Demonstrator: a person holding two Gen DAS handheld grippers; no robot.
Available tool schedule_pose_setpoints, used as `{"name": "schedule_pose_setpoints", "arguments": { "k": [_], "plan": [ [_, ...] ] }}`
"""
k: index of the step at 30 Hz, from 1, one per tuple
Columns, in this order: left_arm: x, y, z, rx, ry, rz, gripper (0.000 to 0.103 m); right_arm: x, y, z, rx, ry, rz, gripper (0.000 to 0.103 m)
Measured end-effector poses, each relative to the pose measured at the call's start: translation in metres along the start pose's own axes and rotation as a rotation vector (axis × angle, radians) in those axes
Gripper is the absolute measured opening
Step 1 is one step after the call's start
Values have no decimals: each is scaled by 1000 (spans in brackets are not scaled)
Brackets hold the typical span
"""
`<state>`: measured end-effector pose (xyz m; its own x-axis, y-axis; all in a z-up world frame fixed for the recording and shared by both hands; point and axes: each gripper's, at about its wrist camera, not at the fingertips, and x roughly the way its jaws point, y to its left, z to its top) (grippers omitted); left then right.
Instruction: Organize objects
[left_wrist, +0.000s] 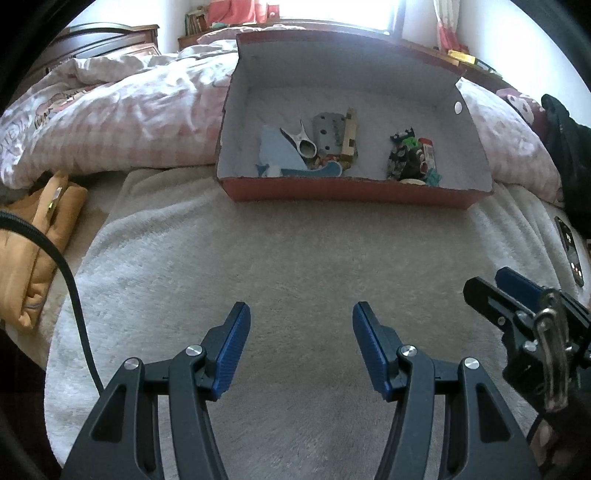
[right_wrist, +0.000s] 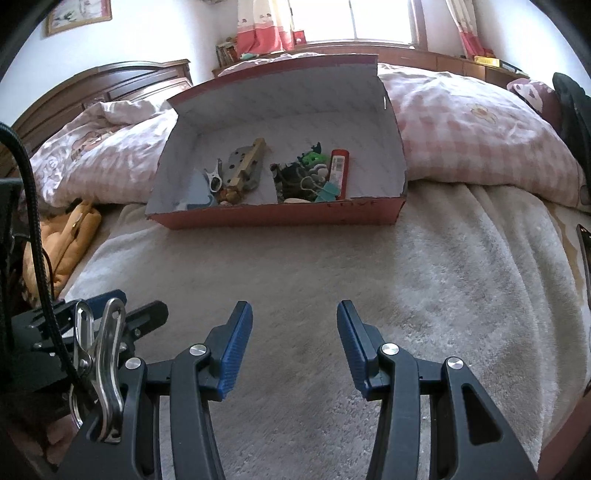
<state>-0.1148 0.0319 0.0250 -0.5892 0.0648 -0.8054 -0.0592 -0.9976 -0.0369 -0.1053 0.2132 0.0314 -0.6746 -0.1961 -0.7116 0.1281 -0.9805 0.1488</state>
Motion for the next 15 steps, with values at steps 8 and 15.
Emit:
{"name": "schedule_pose_setpoints", "arguments": {
  "k": [8,15],
  "plan": [
    [8,-1,-2,-5,26,1,58,6,-5,0,23,25,-16,49],
    [10,-2,-3,-2,33,-2,58,10,-7,-2,36,46,-28,49]
  ]
}}
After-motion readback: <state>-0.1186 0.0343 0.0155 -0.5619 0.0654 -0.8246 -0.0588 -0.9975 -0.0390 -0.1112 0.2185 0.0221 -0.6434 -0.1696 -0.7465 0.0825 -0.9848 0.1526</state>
